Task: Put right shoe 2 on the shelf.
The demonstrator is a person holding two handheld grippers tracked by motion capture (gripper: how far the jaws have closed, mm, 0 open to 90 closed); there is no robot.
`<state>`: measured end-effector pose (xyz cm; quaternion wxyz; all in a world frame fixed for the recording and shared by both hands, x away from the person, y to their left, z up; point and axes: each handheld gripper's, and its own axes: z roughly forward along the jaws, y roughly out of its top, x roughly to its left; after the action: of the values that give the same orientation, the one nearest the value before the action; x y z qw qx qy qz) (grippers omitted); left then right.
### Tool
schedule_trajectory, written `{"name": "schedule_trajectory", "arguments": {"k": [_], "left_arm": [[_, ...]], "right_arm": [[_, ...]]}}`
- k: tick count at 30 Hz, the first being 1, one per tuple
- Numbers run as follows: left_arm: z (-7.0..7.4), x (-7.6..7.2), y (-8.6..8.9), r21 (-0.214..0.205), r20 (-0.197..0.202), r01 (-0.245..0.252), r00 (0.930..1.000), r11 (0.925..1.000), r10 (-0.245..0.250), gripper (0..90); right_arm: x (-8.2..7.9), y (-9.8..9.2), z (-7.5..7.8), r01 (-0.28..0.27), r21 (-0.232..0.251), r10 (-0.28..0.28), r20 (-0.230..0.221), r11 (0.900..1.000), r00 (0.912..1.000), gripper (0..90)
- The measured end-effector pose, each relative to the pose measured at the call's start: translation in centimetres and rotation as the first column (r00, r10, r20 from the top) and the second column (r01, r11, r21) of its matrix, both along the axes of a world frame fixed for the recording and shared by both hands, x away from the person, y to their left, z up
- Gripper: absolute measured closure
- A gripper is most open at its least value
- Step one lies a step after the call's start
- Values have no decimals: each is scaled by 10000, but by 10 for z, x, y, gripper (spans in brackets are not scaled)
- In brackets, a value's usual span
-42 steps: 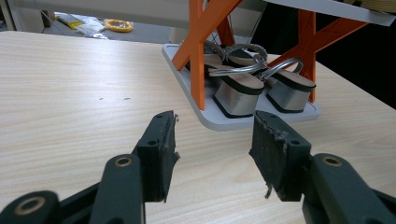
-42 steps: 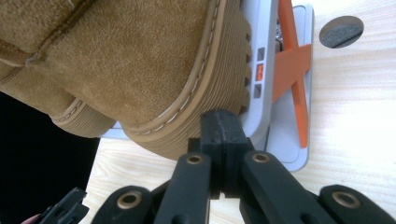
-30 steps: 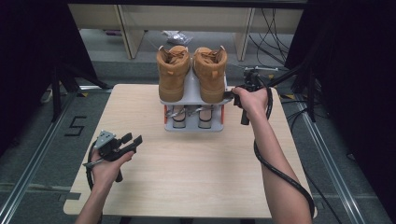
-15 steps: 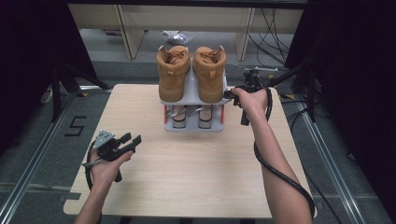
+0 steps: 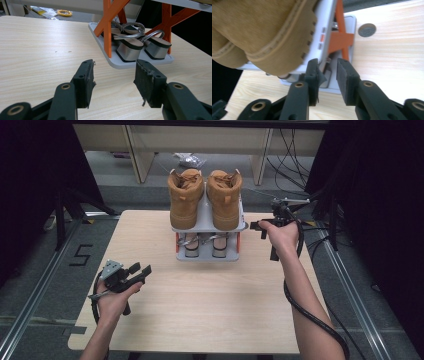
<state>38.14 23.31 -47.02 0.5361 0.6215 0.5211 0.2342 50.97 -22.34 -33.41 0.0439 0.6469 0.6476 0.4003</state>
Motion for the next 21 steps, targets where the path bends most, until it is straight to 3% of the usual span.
{"name": "schedule_trajectory", "arguments": {"k": [1, 3, 5, 6, 8, 9, 11, 13, 15, 17, 18, 19, 20, 21], "left_arm": [[0, 0, 0, 1, -1, -8, 10000, 10000, 8, 487], [0, 0, 1, 1, -11, -16, 10000, 10000, 16, 487], [-1, 0, 0, -8, -19, -31, 10000, 10000, 31, 486], [-1, 0, 0, -7, -23, -4, 10000, 10000, 4, 486], [-1, 0, 0, -22, -39, 23, 10000, 10000, -23, 486], [-1, 0, 0, -18, -27, 8, 10000, 10000, -8, 486], [0, 0, 1, -33, -22, -37, 10000, 10000, 37, 486], [0, 0, 2, -47, -2, -67, 10000, 10000, 67, 486], [0, 0, 4, -68, -45, -108, 9999, 9999, 108, 486], [-1, 1, 6, -119, 11, -112, 9999, 9999, 113, 486], [0, 0, 6, -89, -39, -179, 9998, 9998, 179, 486], [-1, 1, 7, -125, -3, -157, 9999, 9998, 157, 486], [-1, 1, 7, -102, -26, -193, 9998, 9998, 193, 486], [-1, 1, 7, -84, -34, -193, 9998, 9998, 192, 486]], "right_arm": [[-1, -4, -2, -170, -73, 171, 167, 9998, 9997, 691], [-5, -8, -5, -16, -337, 18, 56, 9994, 10000, 671], [-9, -13, -9, -19, -108, 19, 9, 9999, 10000, 632], [-8, -19, -14, -318, -534, 333, 267, 9981, 9991, 620], [-12, -25, -20, -372, -666, 391, 268, 9971, 9989, 616], [-16, -24, -19, -143, -367, 144, 7, 9992, 9999, 610], [-19, -31, -25, -228, -563, 238, 188, 9982, 9995, 594], [-23, -33, -28, 73, -492, -79, -126, 9988, 9999, 576], [-26, -38, -36, 10, -334, -3, 191, 9994, 9998, 568], [-30, -42, -41, 172, -528, -175, -59, 9985, 9998, 560], [-34, -41, -43, 559, -37, -560, -456, 9984, 9974, 558], [-34, -47, -50, 228, -204, -229, -43, 9995, 9997, 558], [-38, -46, -49, 595, 129, -586, -608, 9981, 9964, 558], [-38, -53, -56, 233, -519, -239, -120, 9984, 9996, 557]]}}
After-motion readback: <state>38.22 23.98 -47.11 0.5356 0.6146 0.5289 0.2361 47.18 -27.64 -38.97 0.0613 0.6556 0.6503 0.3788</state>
